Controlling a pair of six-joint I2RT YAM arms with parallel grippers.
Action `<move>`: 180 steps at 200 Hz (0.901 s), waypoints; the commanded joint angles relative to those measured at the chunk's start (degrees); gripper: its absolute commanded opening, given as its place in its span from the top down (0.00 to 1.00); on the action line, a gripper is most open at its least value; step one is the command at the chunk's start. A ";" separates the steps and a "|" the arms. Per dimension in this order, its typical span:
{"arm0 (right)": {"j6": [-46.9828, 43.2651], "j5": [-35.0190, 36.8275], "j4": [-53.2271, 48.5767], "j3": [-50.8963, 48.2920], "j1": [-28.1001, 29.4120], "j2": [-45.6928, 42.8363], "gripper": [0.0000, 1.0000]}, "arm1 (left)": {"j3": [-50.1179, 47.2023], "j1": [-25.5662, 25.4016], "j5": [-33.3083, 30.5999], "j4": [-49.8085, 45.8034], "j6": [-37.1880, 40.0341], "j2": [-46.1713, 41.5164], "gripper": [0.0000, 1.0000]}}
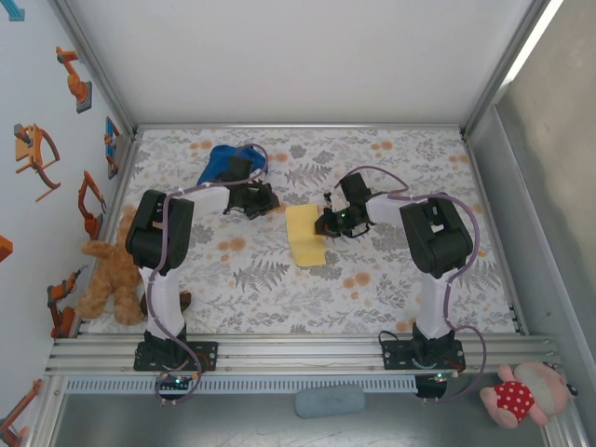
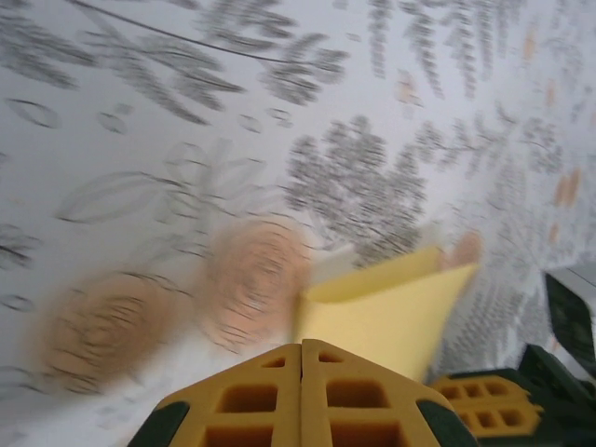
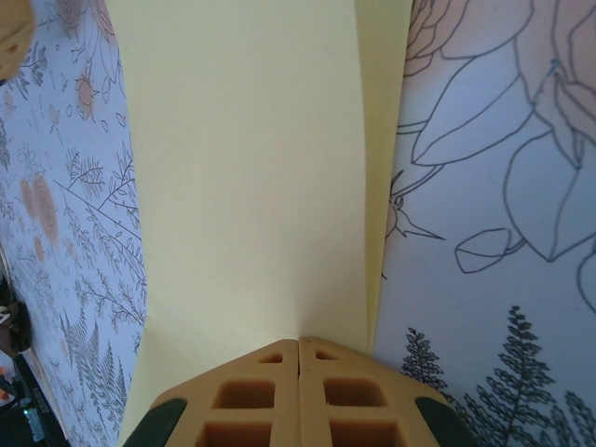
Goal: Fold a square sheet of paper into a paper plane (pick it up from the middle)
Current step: First fold the square sheet of paper in half at the center of the table.
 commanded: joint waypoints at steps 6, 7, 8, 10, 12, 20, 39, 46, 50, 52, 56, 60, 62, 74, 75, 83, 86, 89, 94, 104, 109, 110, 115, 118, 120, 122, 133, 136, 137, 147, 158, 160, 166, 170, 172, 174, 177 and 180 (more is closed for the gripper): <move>-1.23 16.29 -8.81 -5.46 0.30 8.32 1.00 | -0.51 -3.67 2.25 2.25 -1.68 -2.50 0.95; -1.26 16.29 -8.81 -5.44 0.31 8.32 1.00 | -0.49 -3.80 2.22 2.25 -1.71 -2.40 0.95; -1.24 16.29 -8.81 -5.48 0.27 8.31 1.00 | -0.40 -3.90 2.20 2.26 -1.77 -2.26 0.95; -1.26 16.29 -8.82 -5.55 0.28 8.38 1.00 | -0.26 -4.12 2.25 2.26 -1.81 -2.16 0.95; -1.27 16.29 -8.82 -5.52 0.33 8.35 1.00 | -0.10 -4.23 2.27 2.20 -1.89 -1.78 0.95; -1.30 16.29 -8.81 -5.55 0.26 8.39 1.00 | 0.47 -5.06 2.31 2.26 -2.28 -0.69 0.95; -1.35 16.21 -8.86 -5.52 0.28 8.36 1.00 | 0.94 -5.76 2.07 2.86 -3.59 1.39 0.95; -1.38 16.21 -8.90 -5.57 0.25 8.38 1.00 | 0.93 -5.73 1.82 3.02 -4.01 1.96 0.95; -1.32 16.25 -8.95 -5.58 0.23 8.34 1.00 | 0.97 -5.77 1.41 2.95 -4.19 2.22 0.96; -1.37 16.24 -8.94 -5.60 0.25 8.32 1.00 | 1.00 -5.77 1.18 2.87 -4.20 2.37 0.96; -1.38 16.27 -9.03 -5.56 0.24 8.27 1.00 | 1.15 -5.63 0.68 2.61 -4.20 2.63 0.97; -1.36 16.29 -9.08 -5.60 0.27 8.30 1.00 | 1.30 -5.57 0.15 2.31 -4.07 2.87 0.97; -1.33 16.29 -9.03 -5.56 0.30 8.27 1.00 | 1.35 -5.56 -0.19 2.14 -3.99 3.01 0.97; -1.36 16.38 -9.05 -5.58 0.31 8.28 1.00 | 2.09 -5.26 -2.45 0.53 -3.68 3.66 0.96; -1.37 16.38 -9.07 -5.55 0.31 8.25 1.00 | 2.17 -5.25 -2.64 0.39 -3.68 3.67 0.96; -1.38 16.38 -9.04 -5.53 0.31 8.27 1.00 | 2.73 -4.86 -3.69 -0.49 -3.51 4.18 0.96; -1.38 16.38 -9.00 -5.59 0.25 8.25 1.00 | 3.03 -4.63 -4.11 -0.84 -3.43 4.47 0.96; -1.38 16.46 -9.06 -5.56 0.31 8.22 1.00 | 3.22 -4.48 -4.40 -1.14 -3.41 4.67 0.96; -1.37 16.50 -9.07 -5.58 0.27 8.18 1.00 | 3.58 -4.17 -4.91 -1.60 -3.33 5.01 0.97; -1.37 16.64 -9.04 -5.60 0.27 8.18 1.00 | 4.43 -3.59 -6.13 -2.46 -3.44 5.87 0.97; -1.37 16.64 -8.93 -5.65 0.32 8.22 1.00 | 5.00 -3.14 -7.07 -3.16 -3.85 6.25 0.97; -1.38 16.64 -8.96 -5.67 0.27 8.27 1.00 | 5.25 -3.09 -7.28 -3.31 -3.89 6.33 0.97; -1.33 16.64 -8.95 -5.60 0.33 8.33 1.00 | 6.12 -2.81 -8.35 -4.11 -4.38 6.90 0.97; -1.38 16.72 -8.99 -5.53 0.32 8.37 1.00 | 6.49 -2.65 -8.89 -4.29 -4.58 7.14 0.97; -1.32 16.73 -8.99 -5.43 0.32 8.44 1.00 | 6.73 -2.57 -9.11 -4.28 -4.67 7.33 0.97; -1.32 16.73 -8.99 -5.43 0.32 8.41 1.00 | 6.97 -2.53 -9.34 -4.25 -4.71 7.49 0.97; -1.27 16.91 -9.20 -5.25 0.25 8.40 1.00 | 8.24 -2.25 -10.86 -3.96 -4.98 8.36 0.97; -1.27 16.98 -9.25 -5.25 0.32 8.38 1.00 | 8.63 -2.19 -11.15 -4.08 -5.07 8.66 0.97; -1.33 17.03 -9.25 -5.25 0.32 8.35 1.00 | 8.82 -2.18 -11.16 -4.16 -5.08 8.80 0.97; -1.34 17.17 -9.21 -5.46 0.27 8.08 1.00 | 10.49 -1.87 -11.48 -5.39 -4.62 9.88 0.97; -1.37 17.42 -9.25 -5.62 0.26 7.84 1.00 | 12.14 -1.51 -12.20 -7.17 -3.94 10.77 0.97; -1.45 17.48 -9.23 -5.61 0.28 7.87 1.00 | 12.41 -1.39 -12.24 -7.33 -3.76 10.83 0.97; -1.47 17.52 -9.25 -5.66 0.28 7.80 1.00 | 13.06 -1.14 -12.43 -8.08 -3.34 10.93 0.97; -1.43 17.52 -9.21 -5.60 0.25 7.86 1.00 | 13.33 -1.05 -12.52 -8.44 -3.10 10.91 0.97; -1.46 17.52 -9.29 -5.56 0.30 7.83 1.00 | 13.39 -1.03 -12.54 -8.63 -2.96 10.78 0.97; -1.43 17.52 -9.33 -5.53 0.24 7.86 1.00 | 13.51 -0.94 -12.55 -8.75 -2.84 10.64 0.97; -1.42 17.46 -9.23 -5.56 0.30 7.85 1.00 | 13.65 -0.90 -12.50 -8.82 -2.61 10.34 0.97; -1.38 17.44 -9.23 -5.59 0.25 7.84 1.00 | 13.62 -0.85 -12.41 -8.96 -2.43 9.94 0.97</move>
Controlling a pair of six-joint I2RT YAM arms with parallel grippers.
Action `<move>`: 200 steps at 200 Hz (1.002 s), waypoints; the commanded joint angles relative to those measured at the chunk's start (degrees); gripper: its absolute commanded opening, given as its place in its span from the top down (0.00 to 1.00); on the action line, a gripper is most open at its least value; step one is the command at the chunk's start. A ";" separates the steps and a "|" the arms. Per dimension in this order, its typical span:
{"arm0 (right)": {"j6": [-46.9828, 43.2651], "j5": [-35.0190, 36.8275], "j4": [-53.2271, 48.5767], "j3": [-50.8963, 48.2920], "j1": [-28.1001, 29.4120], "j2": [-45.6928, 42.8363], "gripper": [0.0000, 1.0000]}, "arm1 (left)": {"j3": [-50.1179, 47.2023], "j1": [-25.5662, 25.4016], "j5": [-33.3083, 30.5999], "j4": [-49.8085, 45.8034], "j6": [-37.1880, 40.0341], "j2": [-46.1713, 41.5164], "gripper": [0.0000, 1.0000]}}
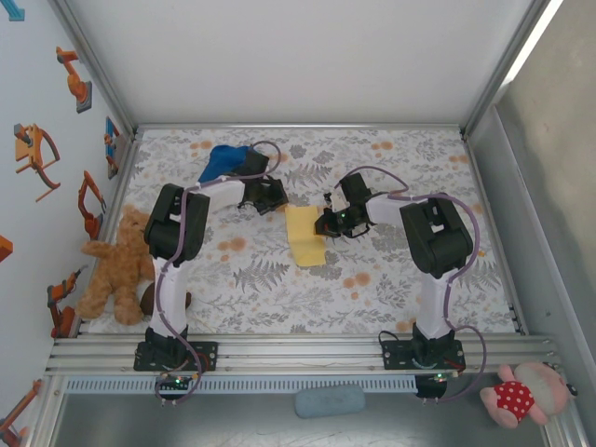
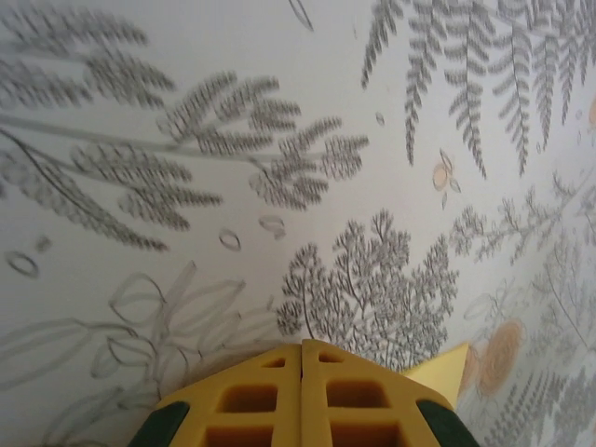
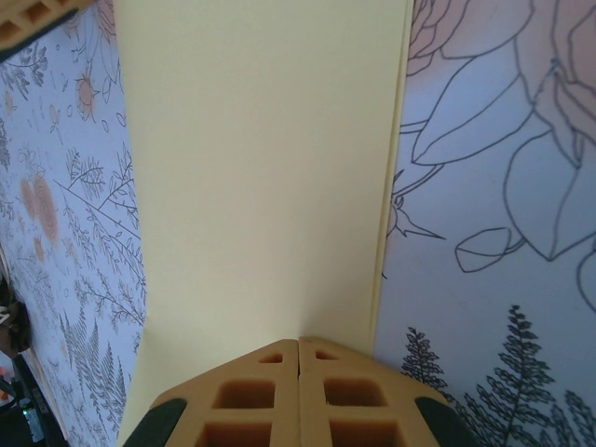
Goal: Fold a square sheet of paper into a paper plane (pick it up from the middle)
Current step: First fold the square sheet of paper in half at the center of the table.
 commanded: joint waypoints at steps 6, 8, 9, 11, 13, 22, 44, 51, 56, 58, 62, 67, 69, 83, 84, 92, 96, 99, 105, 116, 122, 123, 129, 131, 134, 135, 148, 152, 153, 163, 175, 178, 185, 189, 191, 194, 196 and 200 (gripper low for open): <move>-1.38 17.37 -9.35 -5.32 0.23 7.80 1.00 | 1.76 1.33 -3.77 -4.00 1.84 -0.53 0.97; -1.38 17.37 -9.33 -5.27 0.25 7.83 1.00 | 1.66 1.29 -3.63 -3.98 1.89 -0.92 0.97; -1.38 17.37 -9.32 -5.26 0.24 7.77 1.00 | 1.55 1.28 -3.59 -3.99 1.90 -1.10 0.97; -1.38 17.37 -9.36 -5.30 0.30 7.75 1.00 | 1.45 1.21 -3.34 -4.00 1.90 -1.57 0.97; -1.38 17.37 -9.38 -5.29 0.29 7.75 1.00 | 1.38 1.26 -3.10 -4.05 1.80 -2.04 0.97; -1.38 17.37 -9.43 -5.32 0.35 7.63 1.00 | 0.27 1.18 -0.18 -3.47 0.76 -4.62 0.96; -1.38 17.33 -9.42 -5.25 0.27 7.44 1.00 | -5.10 -0.55 3.90 1.10 -1.60 -12.19 0.94; -1.38 17.28 -9.41 -5.24 0.35 7.51 1.00 | -6.75 -1.38 3.94 1.14 -1.72 -14.14 0.94; -1.32 17.28 -9.33 -5.10 0.34 7.46 1.00 | -7.99 -2.07 4.05 1.18 -2.18 -15.45 0.93; -1.30 17.28 -9.32 -5.09 0.26 7.52 1.00 | -8.43 -2.35 4.17 1.29 -2.43 -15.90 0.93; -1.25 17.28 -9.40 -5.15 0.38 7.59 1.00 | -9.63 -2.86 4.57 1.56 -3.08 -16.58 0.93; -1.30 17.18 -9.34 -5.08 0.31 7.48 1.00 | -11.07 -3.43 5.55 2.30 -4.21 -17.45 0.93; -1.23 17.15 -9.33 -5.10 0.25 7.46 1.00 | -11.70 -3.60 5.95 2.73 -4.74 -17.81 0.93; -1.29 17.28 -9.37 -5.29 0.31 7.30 1.00 | -16.50 -5.28 8.66 7.36 -9.04 -19.49 0.93; -1.25 17.28 -9.39 -5.32 0.27 7.29 1.00 | -16.75 -5.39 8.80 7.70 -9.37 -19.61 0.93; -1.21 17.20 -9.41 -5.34 0.29 7.14 1.00 | -18.82 -6.22 9.70 9.47 -11.02 -20.05 0.93; -1.21 17.20 -9.41 -5.36 0.30 7.06 1.00 | -19.42 -6.72 9.96 9.88 -11.70 -20.18 0.93; -1.13 17.12 -9.36 -5.46 0.32 7.02 1.00 | -19.94 -7.05 10.02 10.05 -11.97 -20.22 0.93; -1.20 17.11 -9.34 -5.43 0.28 6.94 1.00 | -20.57 -7.63 9.99 10.05 -12.51 -20.21 0.93; -1.10 17.11 -9.35 -5.43 0.31 7.00 1.00 | -21.20 -8.54 9.90 9.21 -12.70 -19.80 0.93; -1.08 17.02 -9.41 -5.51 0.36 6.93 1.00 | -21.38 -9.01 9.96 8.86 -12.72 -19.31 0.93; -1.10 16.97 -9.41 -5.51 0.34 6.93 1.00 | -21.39 -9.06 9.97 8.76 -12.74 -19.22 0.93; -1.12 16.95 -9.39 -5.42 0.31 7.01 1.00 | -21.46 -9.34 10.16 8.23 -12.79 -18.67 0.93; -1.12 16.94 -9.42 -5.38 0.25 7.01 1.00 | -21.46 -9.47 10.22 8.06 -12.86 -18.40 0.93; -1.08 16.93 -9.53 -5.29 0.31 7.00 1.00 | -21.42 -9.63 10.46 7.83 -12.91 -18.08 0.93; -1.10 16.93 -9.56 -5.27 0.31 7.01 1.00 | -21.41 -9.67 10.53 7.80 -12.89 -17.94 0.93; -1.07 17.01 -9.67 -5.24 0.34 6.94 1.00 | -21.49 -10.10 10.71 6.80 -12.82 -17.15 0.93; -1.12 17.02 -9.61 -5.24 0.39 6.95 1.00 | -21.51 -10.19 10.77 6.68 -12.78 -16.57 0.93; -1.12 16.95 -9.60 -5.24 0.35 6.98 1.00 | -21.50 -10.17 10.77 6.65 -12.82 -16.44 0.93; -1.21 16.94 -9.67 -5.08 0.32 7.00 1.00 | -21.60 -10.24 10.69 6.40 -12.72 -15.74 0.93; -1.17 16.93 -9.76 -5.13 0.36 7.08 1.00 | -21.41 -10.16 10.08 5.72 -12.17 -15.20 0.93; -1.18 16.93 -9.68 -5.08 0.23 7.03 1.00 | -21.27 -10.20 9.89 5.45 -12.11 -15.13 0.93; -1.15 16.93 -9.69 -5.08 0.28 7.13 1.00 | -21.16 -10.21 9.44 5.10 -11.74 -14.79 0.93; -1.19 16.93 -9.72 -5.14 0.31 7.11 1.00 | -21.21 -10.24 9.23 4.86 -11.51 -14.61 0.93; -1.14 16.93 -9.70 -5.11 0.34 7.10 1.00 | -21.18 -10.22 9.11 4.78 -11.40 -14.52 0.93; -1.13 16.93 -9.68 -5.08 0.26 7.15 1.00 | -21.15 -10.23 8.96 4.64 -11.28 -14.40 0.93; -1.19 16.97 -9.69 -5.08 0.28 7.11 1.00 | -21.19 -10.17 8.94 4.57 -11.17 -14.25 0.93; -1.15 17.02 -9.67 -5.08 0.36 7.10 1.00 | -21.18 -10.21 8.77 4.33 -11.08 -14.10 0.93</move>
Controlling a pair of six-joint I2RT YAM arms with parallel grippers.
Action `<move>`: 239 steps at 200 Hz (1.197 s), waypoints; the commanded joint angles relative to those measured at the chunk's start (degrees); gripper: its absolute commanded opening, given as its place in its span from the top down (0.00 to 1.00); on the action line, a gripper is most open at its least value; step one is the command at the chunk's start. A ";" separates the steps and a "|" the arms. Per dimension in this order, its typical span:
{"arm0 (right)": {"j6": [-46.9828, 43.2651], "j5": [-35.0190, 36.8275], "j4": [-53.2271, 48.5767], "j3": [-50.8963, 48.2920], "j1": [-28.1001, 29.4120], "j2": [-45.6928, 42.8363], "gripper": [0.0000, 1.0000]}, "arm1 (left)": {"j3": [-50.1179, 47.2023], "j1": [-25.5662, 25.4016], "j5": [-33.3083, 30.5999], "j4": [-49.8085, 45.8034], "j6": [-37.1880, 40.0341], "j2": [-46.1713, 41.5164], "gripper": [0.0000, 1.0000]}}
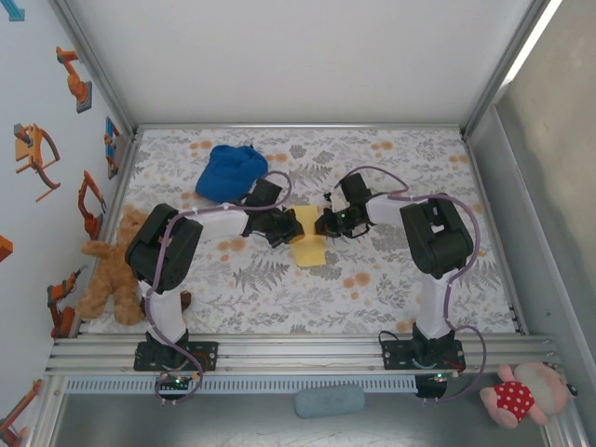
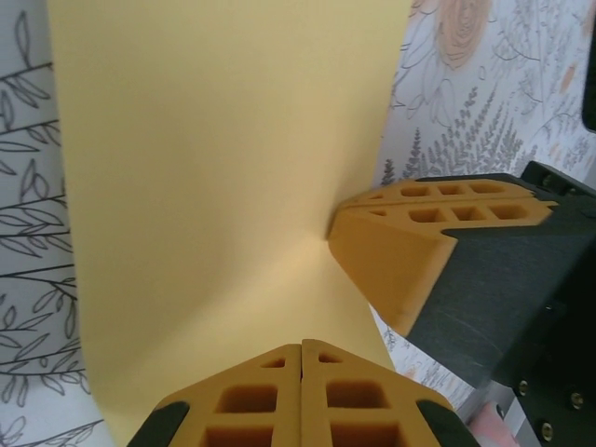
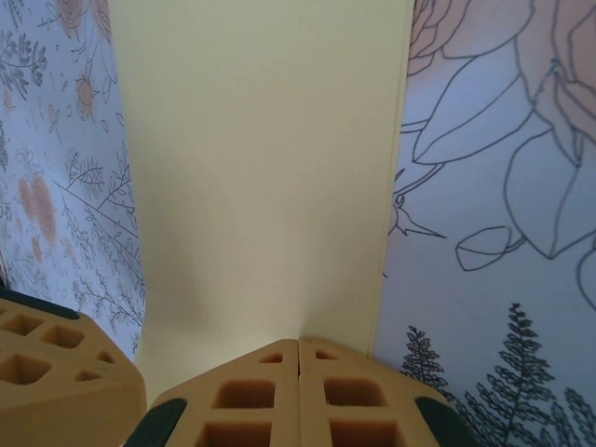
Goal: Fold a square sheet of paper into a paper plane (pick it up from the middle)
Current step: First fold the square sheet of paper in half at the center of the table.
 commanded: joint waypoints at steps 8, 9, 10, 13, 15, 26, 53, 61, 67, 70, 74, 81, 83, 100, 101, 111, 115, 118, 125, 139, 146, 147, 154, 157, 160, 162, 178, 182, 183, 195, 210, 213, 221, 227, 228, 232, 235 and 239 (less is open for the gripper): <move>-1.14 16.60 -10.09 -4.85 0.30 7.45 1.00 | 0.13 -0.18 -0.67 -2.49 0.73 1.74 0.93; -1.18 16.60 -10.06 -4.84 0.31 7.43 1.00 | 0.05 -0.22 -0.67 -2.49 0.78 1.75 0.93; -1.15 16.60 -10.08 -4.84 0.31 7.38 1.00 | 0.01 -0.23 -0.67 -2.45 0.76 1.84 0.93; -1.16 16.60 -10.08 -4.84 0.36 7.36 1.00 | -0.03 -0.17 -0.67 -2.35 0.75 1.89 0.93; -1.17 16.67 -10.10 -4.84 0.28 7.35 1.00 | -0.21 -0.21 -0.67 -2.31 0.75 1.96 0.93; -1.17 16.69 -10.02 -4.85 0.33 7.42 1.00 | -0.68 -0.23 -0.75 -2.14 0.79 2.18 0.93; -1.21 16.69 -9.95 -4.85 0.29 7.72 1.00 | -2.07 -0.08 -1.22 -2.26 1.40 2.33 0.93; -1.20 16.78 -9.98 -4.91 0.31 7.75 1.00 | -2.47 -0.09 -1.41 -2.50 1.71 2.24 0.93; -1.20 16.82 -9.94 -4.90 0.29 7.76 1.00 | -2.82 -0.16 -1.65 -2.92 2.16 2.25 0.93; -1.19 16.86 -9.94 -4.84 0.31 7.77 1.00 | -2.93 -0.09 -1.82 -3.37 2.39 2.15 0.93; -1.17 16.87 -10.00 -4.86 0.29 7.79 1.00 | -3.12 -0.15 -2.14 -4.08 2.68 2.06 0.93; -1.14 16.94 -10.02 -4.86 0.24 7.76 1.00 | -3.43 -0.12 -2.31 -5.21 3.48 1.94 0.93; -1.19 16.95 -10.15 -4.89 0.23 7.76 1.00 | -3.56 -0.15 -2.38 -5.50 3.67 1.89 0.93; -1.20 17.21 -10.11 -4.84 0.26 7.78 1.00 | -4.89 -0.01 -3.65 -8.91 5.99 1.15 0.93; -1.20 17.22 -10.11 -4.84 0.29 7.77 1.00 | -5.01 0.04 -3.70 -9.17 6.05 1.10 0.93; -1.14 17.30 -10.13 -4.84 0.27 7.76 1.00 | -5.60 0.26 -4.99 -11.66 7.61 0.37 0.93; -1.13 17.31 -10.13 -4.90 0.34 7.76 1.00 | -5.89 0.44 -5.45 -12.45 8.16 -0.08 0.93; -1.08 17.31 -10.19 -4.84 0.24 7.86 1.00 | -6.02 0.52 -5.82 -12.95 8.42 -0.41 0.93; -1.10 17.31 -10.13 -4.96 0.29 7.77 1.00 | -6.54 0.78 -6.64 -14.02 8.90 -1.35 0.93; -1.10 17.31 -10.03 -5.01 0.29 7.79 1.00 | -7.61 1.15 -7.68 -14.71 9.49 -3.78 0.93; -1.11 17.32 -10.03 -4.88 0.32 7.78 1.00 | -7.93 1.31 -8.08 -14.95 9.61 -4.95 0.92; -1.07 17.31 -10.02 -4.86 0.36 7.77 1.00 | -7.93 1.36 -8.11 -14.96 9.66 -5.11 0.92; -1.08 17.31 -10.08 -4.88 0.31 7.76 1.00 | -7.94 1.33 -8.31 -14.81 9.65 -6.36 0.92; -1.12 17.31 -10.11 -4.89 0.27 7.76 1.00 | -7.93 1.33 -8.24 -14.73 9.68 -6.79 0.92; -1.11 17.24 -10.04 -4.84 0.32 7.73 1.00 | -7.86 1.30 -8.17 -14.57 9.63 -7.35 0.92; -1.12 17.22 -10.09 -4.88 0.34 7.69 1.00 | -7.81 1.30 -8.21 -14.37 9.63 -7.64 0.92; -1.07 17.22 -10.15 -4.86 0.27 7.68 1.00 | -7.43 0.90 -7.39 -12.19 8.94 -9.90 0.92; -1.07 17.22 -10.09 -4.91 0.32 7.67 1.00 | -7.29 0.75 -7.09 -11.42 8.70 -10.29 0.92; -1.10 17.22 -10.10 -4.87 0.36 7.72 1.00 | -7.26 0.69 -7.04 -11.31 8.68 -10.42 0.92; -1.10 17.21 -10.02 -5.07 0.32 7.52 1.00 | -6.66 -0.03 -5.97 -8.86 7.89 -11.03 0.92; -1.12 17.17 -9.85 -5.09 0.24 7.58 1.00 | -5.97 -1.12 -4.43 -5.28 6.42 -10.41 0.92; -1.05 17.20 -9.89 -5.04 0.23 7.66 1.00 | -5.78 -1.32 -4.03 -4.44 6.07 -9.95 0.92; -1.11 17.13 -9.85 -5.03 0.33 7.67 1.00 | -5.13 -1.66 -2.79 -2.86 5.14 -8.54 0.92; -1.07 16.98 -9.76 -5.07 0.28 7.67 1.00 | -4.54 -1.91 -1.77 -1.63 4.47 -7.14 0.92; -1.10 16.97 -9.76 -5.08 0.34 7.67 1.00 | -4.44 -1.96 -1.48 -1.49 4.36 -6.91 0.92; -1.11 16.96 -9.68 -4.97 0.25 7.76 1.00 | -4.00 -2.13 -0.76 -1.11 4.03 -6.04 0.92; -1.08 16.87 -9.67 -4.85 0.31 7.85 1.00 | -3.66 -2.21 -0.29 -0.95 3.85 -5.29 0.92; -1.04 16.87 -9.74 -4.78 0.35 7.93 1.00 | -3.18 -2.25 0.12 -0.70 3.62 -4.44 0.91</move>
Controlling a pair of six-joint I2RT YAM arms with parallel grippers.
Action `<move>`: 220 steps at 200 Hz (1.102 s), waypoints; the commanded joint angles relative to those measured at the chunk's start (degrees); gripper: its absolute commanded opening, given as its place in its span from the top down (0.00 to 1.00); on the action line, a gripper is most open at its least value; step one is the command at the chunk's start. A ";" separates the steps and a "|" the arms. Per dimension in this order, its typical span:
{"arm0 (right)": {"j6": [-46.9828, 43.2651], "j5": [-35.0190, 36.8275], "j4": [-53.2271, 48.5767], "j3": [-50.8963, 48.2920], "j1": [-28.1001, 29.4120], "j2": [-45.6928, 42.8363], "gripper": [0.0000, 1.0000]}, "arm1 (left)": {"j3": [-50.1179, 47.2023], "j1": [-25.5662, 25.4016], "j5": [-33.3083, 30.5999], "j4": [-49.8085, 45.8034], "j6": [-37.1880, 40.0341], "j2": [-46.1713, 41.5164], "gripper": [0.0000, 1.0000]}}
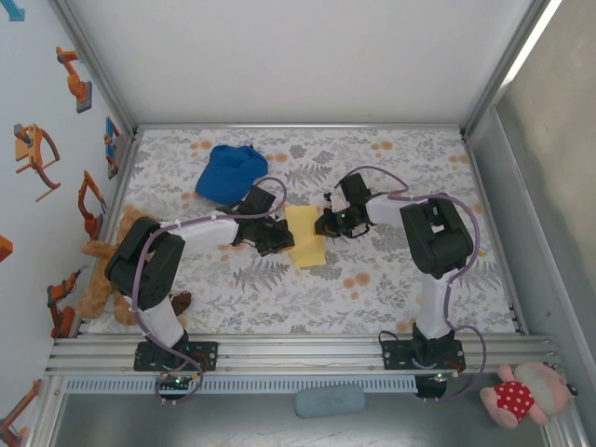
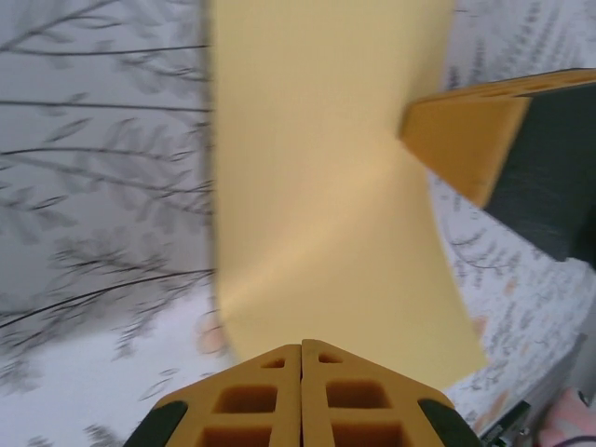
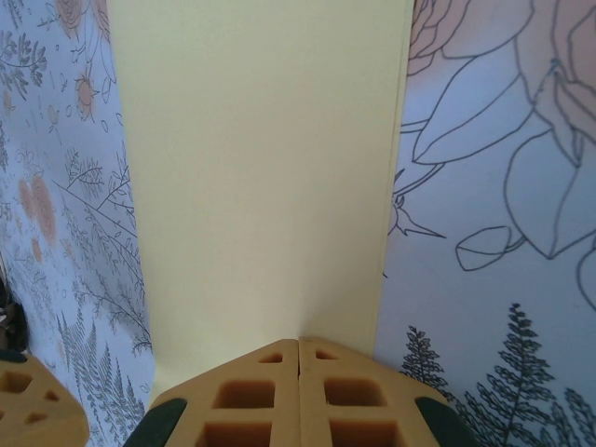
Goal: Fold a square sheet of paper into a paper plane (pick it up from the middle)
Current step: First fold the square sheet of paper in half at the center of the table.
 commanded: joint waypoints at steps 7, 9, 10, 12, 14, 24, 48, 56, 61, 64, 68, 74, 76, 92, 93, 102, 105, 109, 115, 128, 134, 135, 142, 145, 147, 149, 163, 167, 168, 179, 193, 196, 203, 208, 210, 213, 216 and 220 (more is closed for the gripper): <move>-1.12 16.77 -9.85 -4.67 0.33 7.93 1.00 | 3.18 -1.05 4.97 4.93 -2.95 5.20 0.92; -1.08 16.76 -9.82 -4.71 0.38 7.93 1.00 | 3.31 -1.13 5.04 5.04 -2.95 5.46 0.91; -1.05 16.76 -9.84 -4.73 0.35 7.89 1.00 | 3.41 -1.15 5.06 5.11 -2.92 5.65 0.91; -1.06 16.76 -9.86 -4.74 0.32 7.90 1.00 | 3.41 -1.24 5.17 5.17 -2.98 5.86 0.91; -1.06 16.76 -9.80 -4.75 0.32 7.84 1.00 | 3.50 -1.24 5.17 5.25 -3.02 6.09 0.91; -1.10 16.84 -9.85 -4.89 0.28 7.61 1.00 | 3.57 -1.29 5.56 5.66 -3.27 7.11 0.91; -1.12 17.02 -9.81 -5.02 0.26 7.66 1.00 | 2.11 -1.42 6.01 6.02 -3.78 8.37 0.91; -1.12 17.02 -9.79 -5.05 0.25 7.66 1.00 | 1.34 -1.37 5.66 5.60 -3.65 8.33 0.91; -1.11 17.10 -9.80 -5.01 0.28 7.70 1.00 | 0.82 -1.40 5.03 4.78 -3.31 8.18 0.91; -1.05 17.11 -9.81 -4.93 0.31 7.75 1.00 | 0.64 -1.37 4.68 4.29 -2.91 8.09 0.91; -1.14 17.04 -9.84 -4.94 0.28 7.76 1.00 | 0.25 -1.39 4.26 3.53 -2.43 7.96 0.91; -1.20 17.02 -9.87 -4.84 0.35 7.84 1.00 | -0.24 -1.23 3.54 2.54 -1.41 7.80 0.91; -1.21 17.02 -9.91 -4.88 0.32 7.87 1.00 | -0.45 -1.26 3.32 2.22 -1.13 7.72 0.91; -1.24 17.09 -9.78 -4.84 0.24 7.77 1.00 | -2.06 -0.89 2.03 0.20 0.54 7.07 0.91; -1.22 17.10 -9.78 -4.84 0.28 7.77 1.00 | -2.14 -0.86 1.98 0.15 0.63 7.03 0.91; -1.16 17.11 -9.83 -4.85 0.35 7.76 1.00 | -3.11 -0.91 1.28 -0.59 1.34 6.51 0.91; -1.19 17.17 -9.79 -4.84 0.33 7.76 1.00 | -3.36 -0.84 1.16 -0.90 1.52 6.23 0.91; -1.20 17.20 -9.79 -4.95 0.27 7.68 1.00 | -3.73 -0.80 0.91 -1.26 1.84 5.94 0.91; -1.12 17.28 -9.89 -4.99 0.29 7.68 1.00 | -4.30 -0.76 0.60 -1.88 2.27 5.45 0.91; -1.20 17.62 -9.95 -5.18 0.31 7.61 1.00 | -5.34 -0.58 -0.96 -3.75 3.13 3.80 0.91; -1.16 17.80 -9.96 -5.17 0.30 7.59 1.00 | -5.70 -0.40 -1.71 -4.54 3.47 2.82 0.90; -1.19 17.81 -9.96 -5.18 0.35 7.59 1.00 | -5.80 -0.35 -1.74 -4.69 3.50 2.75 0.90; -1.17 17.90 -10.00 -5.14 0.32 7.64 1.00 | -6.21 -0.02 -2.56 -5.20 3.66 1.37 0.90; -1.18 17.94 -10.04 -5.18 0.27 7.64 1.00 | -6.37 0.04 -2.82 -5.37 3.63 0.94 0.90; -1.20 17.98 -9.98 -5.19 0.30 7.60 1.00 | -6.46 0.05 -2.98 -5.43 3.62 0.51 0.90; -1.14 17.98 -9.96 -5.17 0.27 7.59 1.00 | -6.50 0.11 -3.06 -5.49 3.62 0.13 0.90; -1.20 17.92 -9.98 -4.98 0.26 7.75 1.00 | -6.48 0.17 -3.78 -5.29 3.61 -2.43 0.90; -1.18 17.90 -9.99 -4.99 0.31 7.67 1.00 | -6.37 0.17 -3.74 -4.97 3.58 -2.94 0.90; -1.19 17.94 -10.02 -5.00 0.27 7.67 1.00 | -6.31 0.15 -3.72 -4.90 3.55 -3.12 0.90; -1.16 17.90 -10.03 -4.99 0.31 7.59 1.00 | -5.85 0.01 -3.15 -3.49 3.16 -4.20 0.90; -1.23 17.90 -10.04 -4.97 0.31 7.42 1.00 | -5.00 -0.34 -2.05 -0.85 2.37 -4.71 0.90; -1.16 17.90 -10.04 -4.99 0.31 7.43 1.00 | -4.86 -0.43 -1.82 -0.14 2.22 -4.66 0.90; -1.19 17.90 -9.96 -5.05 0.32 7.41 1.00 | -4.23 -0.71 -1.10 1.53 1.74 -4.15 0.90; -1.20 17.90 -9.87 -5.05 0.36 7.44 1.00 | -3.69 -0.84 -0.42 2.52 1.47 -3.55 0.90; -1.21 17.90 -9.87 -5.02 0.39 7.46 1.00 | -3.42 -0.85 -0.09 2.83 1.32 -3.25 0.90; -1.21 17.86 -9.93 -4.98 0.34 7.44 1.00 | -2.98 -0.97 0.31 3.15 1.21 -2.80 0.90; -1.13 17.83 -9.93 -4.93 0.27 7.46 1.00 | -2.42 -1.07 0.84 3.28 1.16 -2.23 0.89; -1.12 17.77 -9.95 -5.00 0.37 7.56 1.00 | -1.62 -1.24 1.27 3.35 1.24 -1.49 0.90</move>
